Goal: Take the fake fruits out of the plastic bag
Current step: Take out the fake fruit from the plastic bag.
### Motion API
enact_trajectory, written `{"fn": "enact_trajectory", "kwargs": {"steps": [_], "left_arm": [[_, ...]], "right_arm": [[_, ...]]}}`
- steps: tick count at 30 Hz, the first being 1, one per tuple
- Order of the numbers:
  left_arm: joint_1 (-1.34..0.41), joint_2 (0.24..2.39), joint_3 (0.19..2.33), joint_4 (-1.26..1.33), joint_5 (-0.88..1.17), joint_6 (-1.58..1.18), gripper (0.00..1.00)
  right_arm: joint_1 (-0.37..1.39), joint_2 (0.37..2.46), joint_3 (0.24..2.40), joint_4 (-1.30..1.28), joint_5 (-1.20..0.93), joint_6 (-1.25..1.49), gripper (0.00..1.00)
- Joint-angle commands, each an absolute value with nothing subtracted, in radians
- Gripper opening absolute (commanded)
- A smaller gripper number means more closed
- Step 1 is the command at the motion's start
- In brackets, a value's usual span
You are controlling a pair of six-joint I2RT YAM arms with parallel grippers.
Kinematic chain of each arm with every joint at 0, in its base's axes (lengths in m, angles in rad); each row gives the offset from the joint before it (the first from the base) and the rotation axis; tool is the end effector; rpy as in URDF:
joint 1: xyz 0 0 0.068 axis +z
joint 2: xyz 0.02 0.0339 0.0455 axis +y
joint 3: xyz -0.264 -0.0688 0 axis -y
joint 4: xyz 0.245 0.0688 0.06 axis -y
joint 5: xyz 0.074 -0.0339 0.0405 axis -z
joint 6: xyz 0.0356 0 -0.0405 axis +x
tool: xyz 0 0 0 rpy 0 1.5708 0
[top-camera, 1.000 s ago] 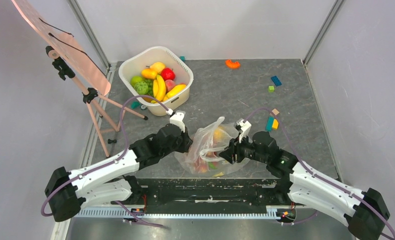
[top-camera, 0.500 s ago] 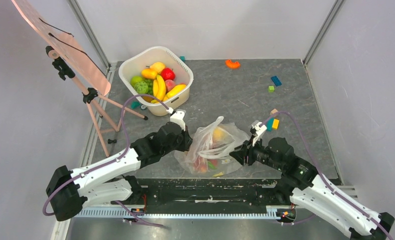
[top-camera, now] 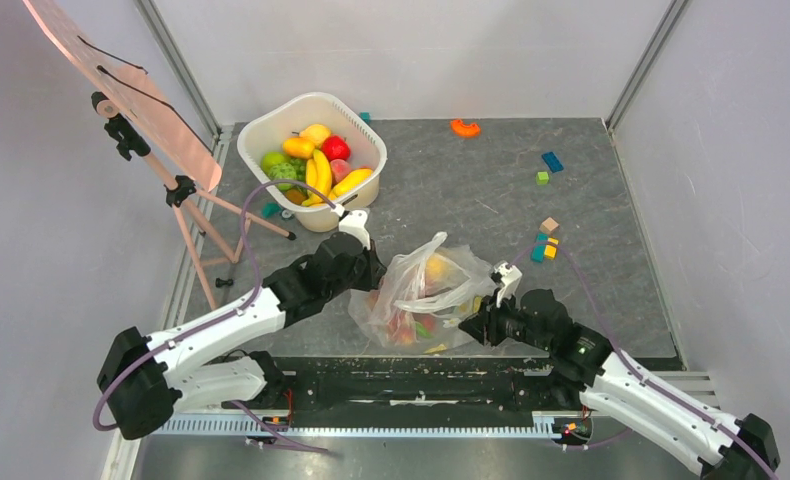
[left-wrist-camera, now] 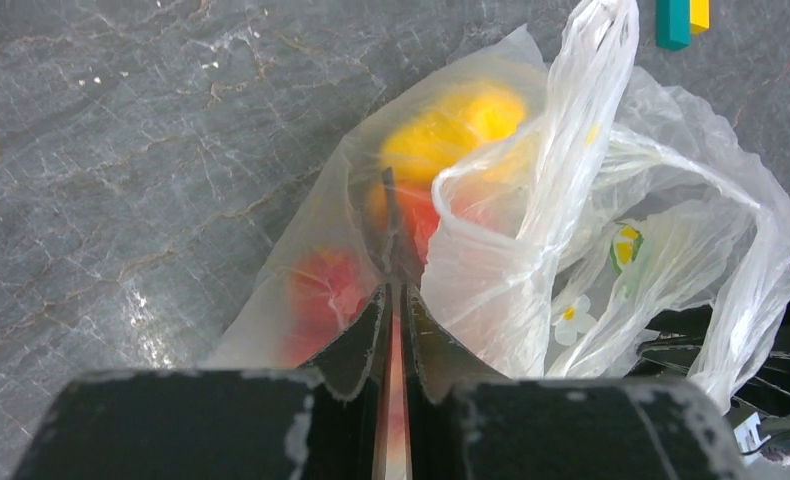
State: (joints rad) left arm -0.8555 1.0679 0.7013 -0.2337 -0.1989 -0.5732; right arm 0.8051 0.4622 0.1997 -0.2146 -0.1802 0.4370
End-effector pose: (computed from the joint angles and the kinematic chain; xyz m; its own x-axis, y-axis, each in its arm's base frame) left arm 0.1580 -0.1712 0.2515 -0.6546 -0.0571 -0.7538 0.3310 0.8748 -0.3537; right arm 0.0874 0.1001 0.1755 -0.6352 -0.0599 -0.7700 -0.6079 0.6539 0.4505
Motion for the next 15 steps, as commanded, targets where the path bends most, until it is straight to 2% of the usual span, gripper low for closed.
{"fn": "enact_trajectory", "kwargs": {"steps": [1, 7, 15], "left_arm": [[-0.837, 1.11, 0.771, -0.169, -0.183, -0.526, 0.12], [-0.806, 1.191, 0.865, -0.151, -0.172, -0.5, 0.1], [-0.757, 1.348, 0.988, -0.11, -0.141, -0.475, 0.1]], "right_arm": [[0.808, 0.519, 0.169, 0.035, -0.081, 0.49, 0.25], [0.812, 0.648, 0.098, 0.349, -0.006, 0.577, 0.23], [0.83, 0.859, 0.14, 0.495, 0.039, 0.614, 0.24]]}}
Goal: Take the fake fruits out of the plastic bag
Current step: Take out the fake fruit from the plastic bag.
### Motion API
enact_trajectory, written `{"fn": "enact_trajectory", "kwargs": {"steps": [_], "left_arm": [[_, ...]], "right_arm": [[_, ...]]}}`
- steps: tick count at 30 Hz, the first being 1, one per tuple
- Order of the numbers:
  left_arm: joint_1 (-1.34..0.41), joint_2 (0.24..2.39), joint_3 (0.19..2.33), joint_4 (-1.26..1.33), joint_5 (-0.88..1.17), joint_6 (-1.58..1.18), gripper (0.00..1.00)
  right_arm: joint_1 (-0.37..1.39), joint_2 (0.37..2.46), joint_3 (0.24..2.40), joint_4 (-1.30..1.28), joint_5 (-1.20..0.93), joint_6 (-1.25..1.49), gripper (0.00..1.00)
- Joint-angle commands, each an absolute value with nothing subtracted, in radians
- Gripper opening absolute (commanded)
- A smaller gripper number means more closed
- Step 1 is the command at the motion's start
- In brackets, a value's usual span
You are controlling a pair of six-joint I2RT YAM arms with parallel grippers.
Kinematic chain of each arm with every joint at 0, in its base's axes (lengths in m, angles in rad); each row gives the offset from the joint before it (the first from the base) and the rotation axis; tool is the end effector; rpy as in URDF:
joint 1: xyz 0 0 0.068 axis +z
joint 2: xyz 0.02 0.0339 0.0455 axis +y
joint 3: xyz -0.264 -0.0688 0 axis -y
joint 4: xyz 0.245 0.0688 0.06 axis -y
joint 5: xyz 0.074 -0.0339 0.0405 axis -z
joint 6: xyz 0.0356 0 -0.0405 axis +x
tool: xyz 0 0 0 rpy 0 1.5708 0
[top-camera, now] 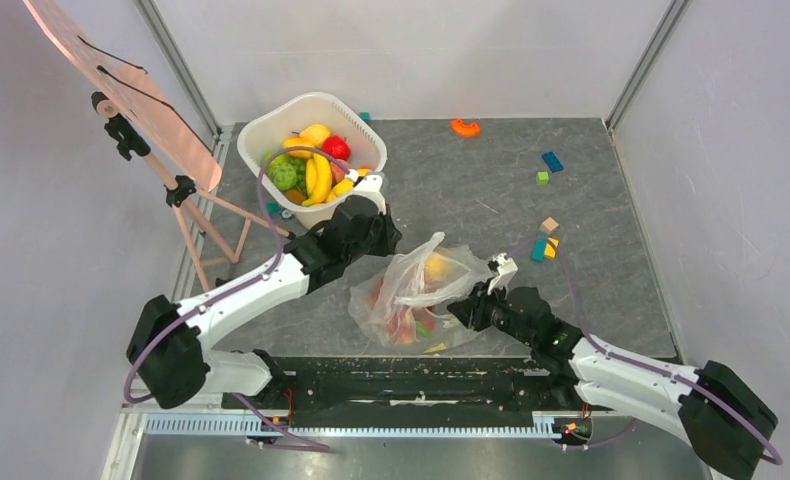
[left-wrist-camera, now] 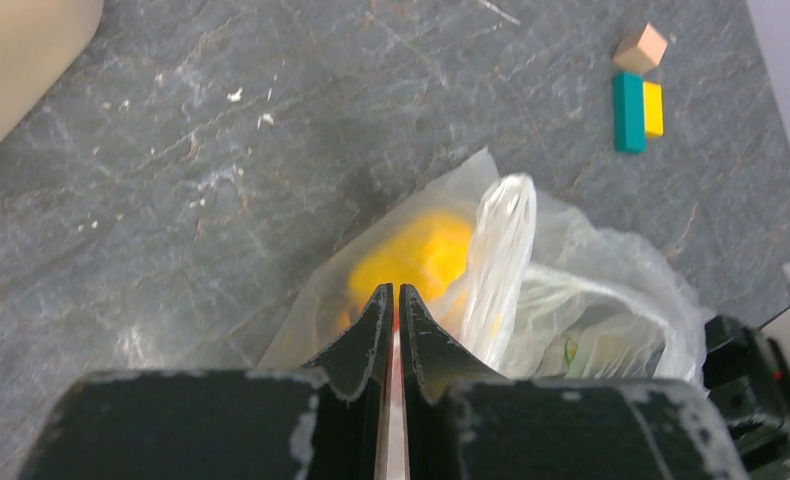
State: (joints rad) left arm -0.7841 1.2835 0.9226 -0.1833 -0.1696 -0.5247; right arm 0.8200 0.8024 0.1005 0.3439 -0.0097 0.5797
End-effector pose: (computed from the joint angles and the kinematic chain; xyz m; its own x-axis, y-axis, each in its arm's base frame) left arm 0.2088 -0.1998 0.2798 -0.6147 -0.0842 -0.7842 0.3303 0.8754 -0.3530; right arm 0.1123 0.1209 0.1525 -0.6039 0.1557 -0.7817 -0.4859 0.7055 0.5159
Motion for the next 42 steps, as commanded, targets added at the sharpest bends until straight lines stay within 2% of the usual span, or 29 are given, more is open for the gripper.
{"fn": "enact_trajectory", "kwargs": {"steps": [1, 12, 19, 27, 30, 34, 39, 42], "left_arm": [[-0.751, 1.377, 0.996, -0.094, -0.133, -0.481, 0.1], [-0.724, 1.685, 1.173, -0.026, -0.1, -0.493, 0.05], [-0.72, 1.815, 1.282, -0.014, -0.107, -0.466, 0.08], [-0.7, 1.925, 1.301, -0.025, -0.106, -0.496, 0.12], [-0.698, 1.942, 1.288, -0.027, -0.091, -0.514, 0.2], [-0.698, 1.953, 1.261, -0.015, -0.038, -0.532, 0.22], [-0.7, 1.95, 1.201, 0.032, 0.042, -0.561, 0.19], [-0.701, 1.944, 1.163, 0.055, 0.075, -0.572, 0.12]], "right_arm": [[0.83, 0.881, 0.145, 0.507, 0.047, 0.618, 0.24], [0.83, 1.068, 0.233, 0.525, 0.128, 0.606, 0.28], [0.83, 1.127, 0.256, 0.532, 0.136, 0.594, 0.28], [0.828, 1.139, 0.26, 0.523, 0.149, 0.57, 0.31], [0.827, 1.147, 0.262, 0.524, 0.157, 0.562, 0.35], [0.824, 1.169, 0.274, 0.526, 0.162, 0.541, 0.42], [0.816, 1.204, 0.291, 0.537, 0.168, 0.514, 0.53], [0.81, 1.219, 0.302, 0.546, 0.174, 0.5, 0.59]]}}
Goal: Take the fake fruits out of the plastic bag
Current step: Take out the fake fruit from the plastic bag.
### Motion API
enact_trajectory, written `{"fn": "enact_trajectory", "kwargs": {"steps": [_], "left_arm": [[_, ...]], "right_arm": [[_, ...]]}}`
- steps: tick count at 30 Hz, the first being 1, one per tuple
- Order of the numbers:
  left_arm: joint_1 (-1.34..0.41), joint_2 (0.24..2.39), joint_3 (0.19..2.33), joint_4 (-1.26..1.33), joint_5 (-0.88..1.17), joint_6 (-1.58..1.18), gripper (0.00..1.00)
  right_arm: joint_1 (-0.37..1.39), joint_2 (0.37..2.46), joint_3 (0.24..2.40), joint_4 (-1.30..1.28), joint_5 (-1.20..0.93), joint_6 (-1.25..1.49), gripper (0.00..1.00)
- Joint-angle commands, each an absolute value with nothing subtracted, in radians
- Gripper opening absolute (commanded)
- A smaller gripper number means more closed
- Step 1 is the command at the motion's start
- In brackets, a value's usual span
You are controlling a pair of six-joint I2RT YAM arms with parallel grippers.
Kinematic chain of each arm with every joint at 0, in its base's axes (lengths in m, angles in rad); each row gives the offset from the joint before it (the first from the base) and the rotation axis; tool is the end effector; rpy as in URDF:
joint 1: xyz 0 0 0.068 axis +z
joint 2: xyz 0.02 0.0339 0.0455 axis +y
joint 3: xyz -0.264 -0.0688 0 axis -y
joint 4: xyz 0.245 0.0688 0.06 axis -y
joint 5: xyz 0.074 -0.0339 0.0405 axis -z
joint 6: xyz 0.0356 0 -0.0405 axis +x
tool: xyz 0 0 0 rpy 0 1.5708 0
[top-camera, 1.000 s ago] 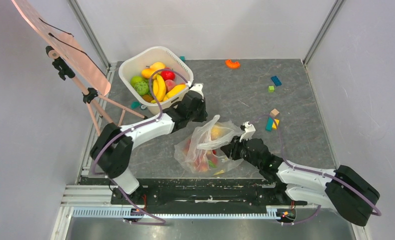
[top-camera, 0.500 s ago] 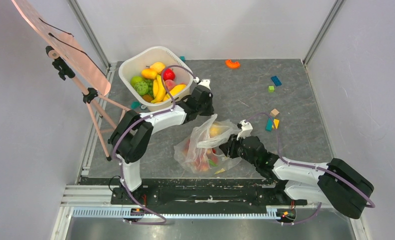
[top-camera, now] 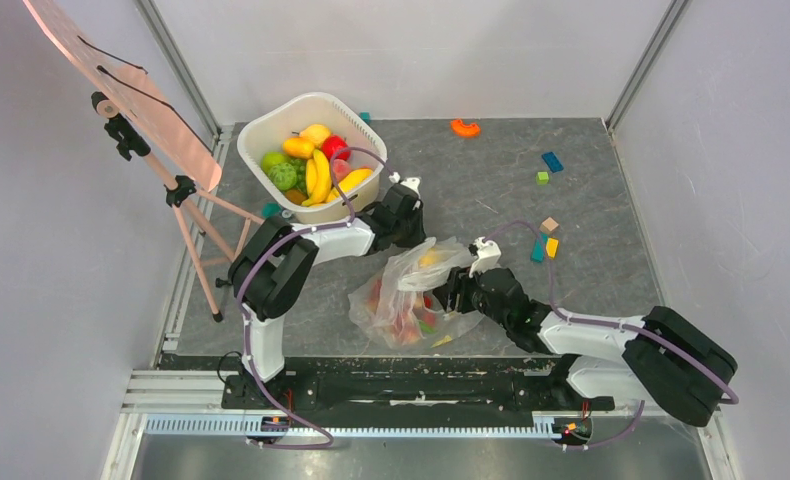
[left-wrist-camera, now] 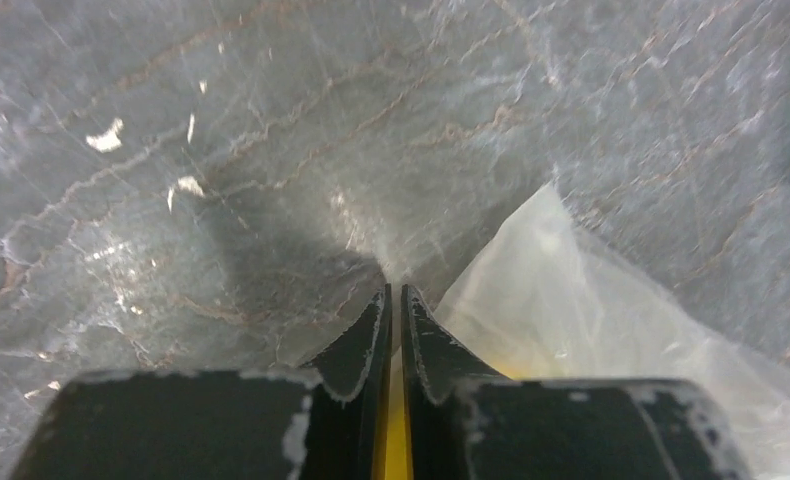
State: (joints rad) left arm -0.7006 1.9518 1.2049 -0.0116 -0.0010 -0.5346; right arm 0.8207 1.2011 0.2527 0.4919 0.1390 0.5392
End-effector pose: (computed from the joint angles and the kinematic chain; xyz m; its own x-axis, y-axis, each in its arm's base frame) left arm 0.3198 -0.2696 0.1608 -0.7806 -0.0082 -0.6249 0.2863 0.8841 -0.3692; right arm 0.1497 0.1534 0.1474 -0.5864 0.1166 -0.8016 -0.3947 0.8230 0.4085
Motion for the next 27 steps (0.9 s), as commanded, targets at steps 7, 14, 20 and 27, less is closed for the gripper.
{"fn": "enact_trajectory", "kwargs": {"steps": [7, 14, 20, 27], "left_arm": [[-0.71, 1.932, 1.107, 0.088, 0.113, -0.586, 0.02], [-0.728, 1.921, 1.077, 0.107, 0.133, -0.59, 0.02], [-0.745, 1.921, 1.059, 0.131, 0.157, -0.59, 0.02], [-0.762, 1.909, 1.02, 0.165, 0.2, -0.588, 0.02]], "right_arm": [[0.782, 1.28, 0.342, 0.543, 0.178, 0.494, 0.67], [0.778, 1.334, 0.355, 0.608, 0.108, 0.487, 0.72], [0.779, 1.334, 0.357, 0.644, 0.087, 0.48, 0.81], [0.778, 1.326, 0.36, 0.627, 0.139, 0.494, 0.84]]}}
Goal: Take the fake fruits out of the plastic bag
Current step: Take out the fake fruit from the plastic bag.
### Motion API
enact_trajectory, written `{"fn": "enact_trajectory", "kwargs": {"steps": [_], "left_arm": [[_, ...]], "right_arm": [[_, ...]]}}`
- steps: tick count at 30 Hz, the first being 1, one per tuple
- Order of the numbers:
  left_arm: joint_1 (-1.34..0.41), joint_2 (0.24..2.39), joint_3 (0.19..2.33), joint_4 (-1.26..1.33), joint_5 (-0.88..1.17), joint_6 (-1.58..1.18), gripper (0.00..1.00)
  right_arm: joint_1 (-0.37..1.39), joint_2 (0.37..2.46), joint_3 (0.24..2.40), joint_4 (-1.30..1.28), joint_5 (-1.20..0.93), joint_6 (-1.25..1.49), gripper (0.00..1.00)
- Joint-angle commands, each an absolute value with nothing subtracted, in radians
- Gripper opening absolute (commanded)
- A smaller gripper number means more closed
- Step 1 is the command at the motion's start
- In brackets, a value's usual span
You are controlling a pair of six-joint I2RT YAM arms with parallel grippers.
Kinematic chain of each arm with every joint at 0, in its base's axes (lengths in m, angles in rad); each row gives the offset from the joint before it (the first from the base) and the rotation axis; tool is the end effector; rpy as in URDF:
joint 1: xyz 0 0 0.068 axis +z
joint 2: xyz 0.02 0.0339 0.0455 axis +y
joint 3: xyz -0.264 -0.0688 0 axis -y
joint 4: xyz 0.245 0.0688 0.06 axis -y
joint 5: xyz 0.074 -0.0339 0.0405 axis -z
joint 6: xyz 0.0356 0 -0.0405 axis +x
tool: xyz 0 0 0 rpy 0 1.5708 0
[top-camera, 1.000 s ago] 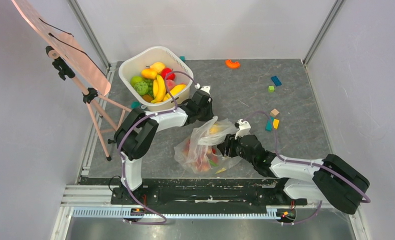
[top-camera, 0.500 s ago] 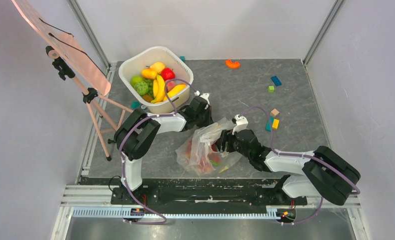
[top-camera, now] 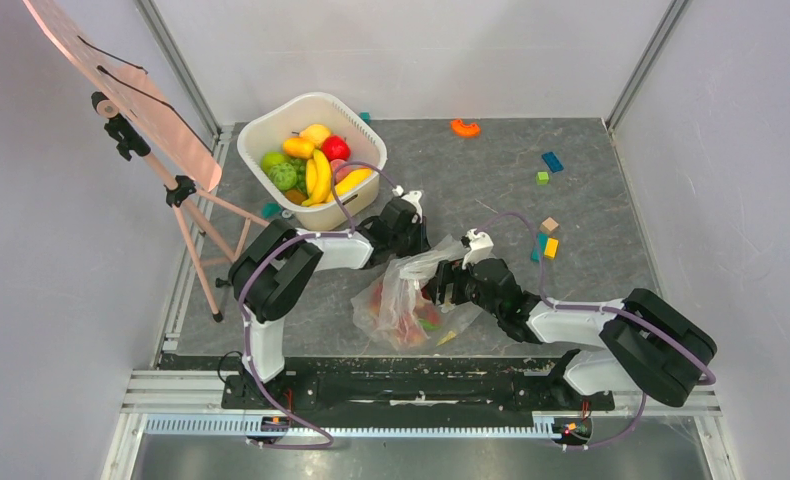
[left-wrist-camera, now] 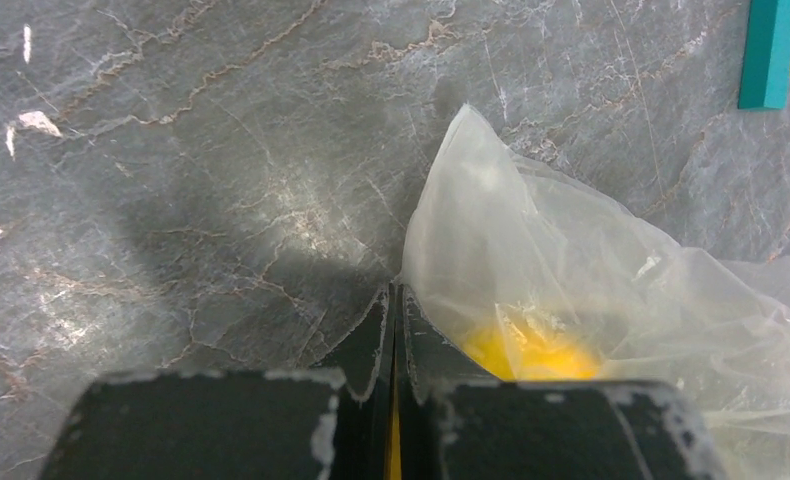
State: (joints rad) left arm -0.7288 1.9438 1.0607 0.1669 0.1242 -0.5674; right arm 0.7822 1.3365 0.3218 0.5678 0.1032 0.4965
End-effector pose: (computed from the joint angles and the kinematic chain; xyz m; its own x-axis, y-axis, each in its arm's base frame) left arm 0.2959 -0.2700 0.1363 -0.8056 0.0043 -0.5924 0.3529 0.8067 -0.4740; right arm 0.1712 0.1649 0.1466 -0.5721 0.0995 -0.8141 -0.4125 0.8231 0.3904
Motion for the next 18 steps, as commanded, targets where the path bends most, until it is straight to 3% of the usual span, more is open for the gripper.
{"fn": "enact_trajectory", "kwargs": {"steps": [1, 12, 18], "left_arm": [[-0.765, 1.905, 1.011, 0.172, 0.207, -0.589, 0.02], [-0.771, 1.872, 0.927, 0.216, 0.222, -0.602, 0.02], [-0.773, 1.868, 0.923, 0.218, 0.227, -0.604, 0.02]], "right_arm": [[0.779, 1.327, 0.36, 0.626, 0.143, 0.498, 0.84], [0.778, 1.214, 0.334, 0.593, 0.19, 0.52, 0.88], [0.778, 1.259, 0.37, 0.529, 0.203, 0.512, 0.86]]}}
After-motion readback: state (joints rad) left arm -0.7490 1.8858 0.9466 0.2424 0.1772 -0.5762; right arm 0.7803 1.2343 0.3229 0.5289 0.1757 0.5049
